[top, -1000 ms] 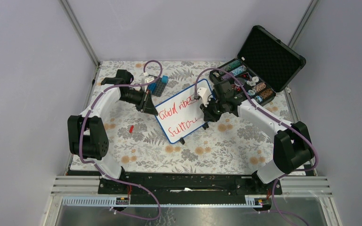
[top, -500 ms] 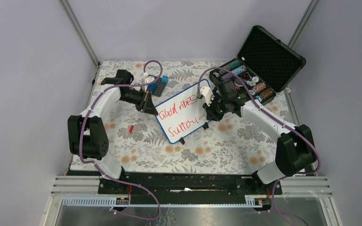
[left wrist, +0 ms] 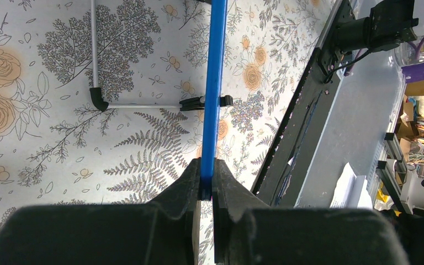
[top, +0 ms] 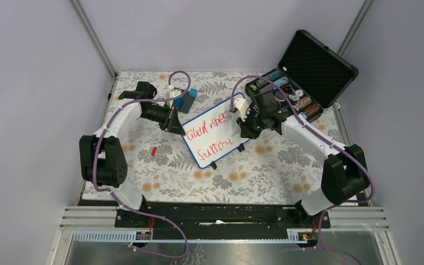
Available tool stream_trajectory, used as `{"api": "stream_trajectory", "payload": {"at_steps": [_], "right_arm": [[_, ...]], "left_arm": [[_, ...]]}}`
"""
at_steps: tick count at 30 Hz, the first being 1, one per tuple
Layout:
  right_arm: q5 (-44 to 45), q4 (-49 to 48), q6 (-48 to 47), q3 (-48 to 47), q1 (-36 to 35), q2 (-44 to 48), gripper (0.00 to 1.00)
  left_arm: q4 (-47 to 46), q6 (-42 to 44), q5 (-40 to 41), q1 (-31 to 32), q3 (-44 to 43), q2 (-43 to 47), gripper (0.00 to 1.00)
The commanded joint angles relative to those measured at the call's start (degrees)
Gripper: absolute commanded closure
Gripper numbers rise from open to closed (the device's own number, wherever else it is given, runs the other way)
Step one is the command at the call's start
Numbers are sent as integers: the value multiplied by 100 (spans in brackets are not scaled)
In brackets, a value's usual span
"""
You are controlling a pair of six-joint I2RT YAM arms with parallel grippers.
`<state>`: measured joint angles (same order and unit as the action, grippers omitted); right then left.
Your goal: Write a sentence on the whiteboard
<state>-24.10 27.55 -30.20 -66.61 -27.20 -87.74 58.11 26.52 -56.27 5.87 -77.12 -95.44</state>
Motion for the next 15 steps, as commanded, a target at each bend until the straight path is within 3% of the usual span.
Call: {"api": "stream_trajectory", "payload": {"at_steps": [1,15], "right_arm": [[-78,-103,-84,-106,31,-101,100],[-98,-101,-105,207,33,120,100]], "left_arm": [[-62,109,199,151,-4,-98,100],[-56,101,205,151,-15,-73,100]]}}
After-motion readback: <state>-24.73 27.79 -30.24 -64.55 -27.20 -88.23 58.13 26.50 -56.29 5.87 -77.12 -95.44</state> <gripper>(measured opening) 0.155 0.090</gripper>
